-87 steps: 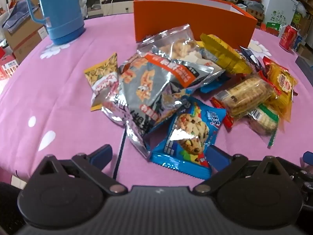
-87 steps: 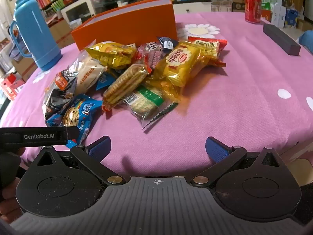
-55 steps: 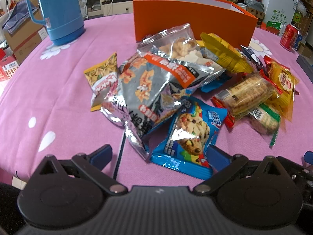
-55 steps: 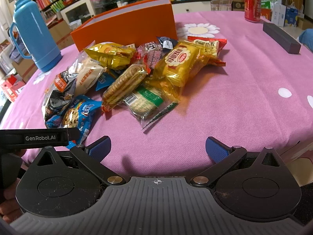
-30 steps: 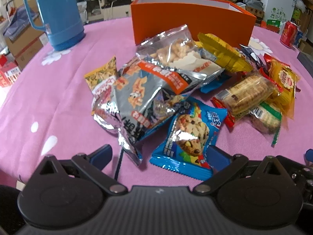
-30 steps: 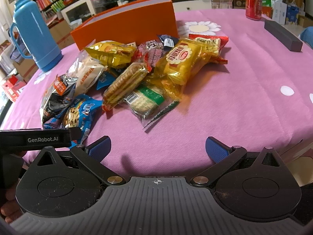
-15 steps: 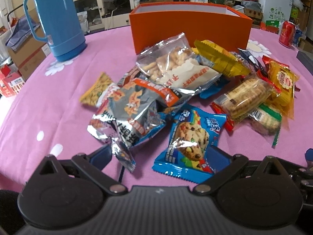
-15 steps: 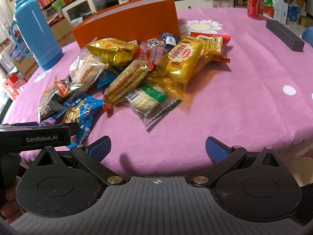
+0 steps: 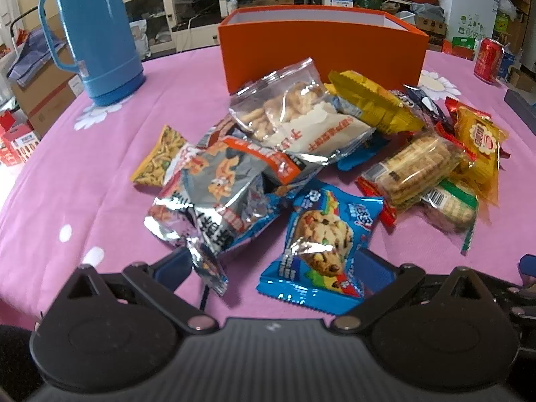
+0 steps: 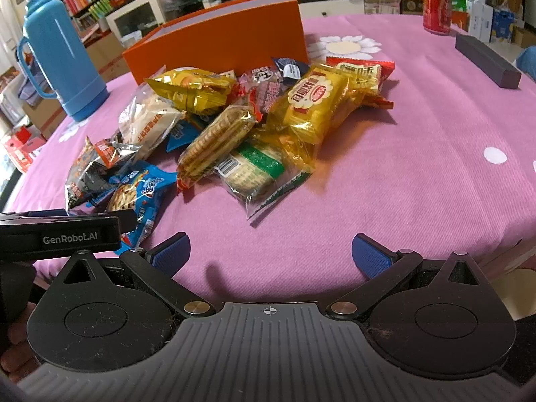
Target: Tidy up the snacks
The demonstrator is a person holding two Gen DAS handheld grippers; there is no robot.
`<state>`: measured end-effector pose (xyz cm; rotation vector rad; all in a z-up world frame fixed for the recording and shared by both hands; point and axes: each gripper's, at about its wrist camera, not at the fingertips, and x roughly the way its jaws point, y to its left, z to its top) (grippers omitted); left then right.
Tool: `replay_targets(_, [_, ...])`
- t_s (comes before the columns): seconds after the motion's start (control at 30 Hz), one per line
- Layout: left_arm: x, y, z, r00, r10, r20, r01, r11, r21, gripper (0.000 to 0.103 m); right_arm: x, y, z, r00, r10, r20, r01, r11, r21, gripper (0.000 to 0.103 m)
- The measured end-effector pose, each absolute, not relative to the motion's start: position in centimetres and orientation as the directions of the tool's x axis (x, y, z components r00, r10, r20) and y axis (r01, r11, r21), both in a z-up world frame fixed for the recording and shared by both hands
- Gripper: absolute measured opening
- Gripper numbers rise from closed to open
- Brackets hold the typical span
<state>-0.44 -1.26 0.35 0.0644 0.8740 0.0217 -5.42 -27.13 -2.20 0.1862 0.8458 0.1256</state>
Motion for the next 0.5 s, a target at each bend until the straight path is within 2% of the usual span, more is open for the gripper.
replay_targets(0.5, [-0.73, -0.98, 0.86, 0.664, 0.015, -0.748, 0.012, 0.999, 0.031, 0.102, -5.52, -27.13, -1.96, 0.669, 0.181, -0.721, -0.036, 0.977, 0.212, 0.094])
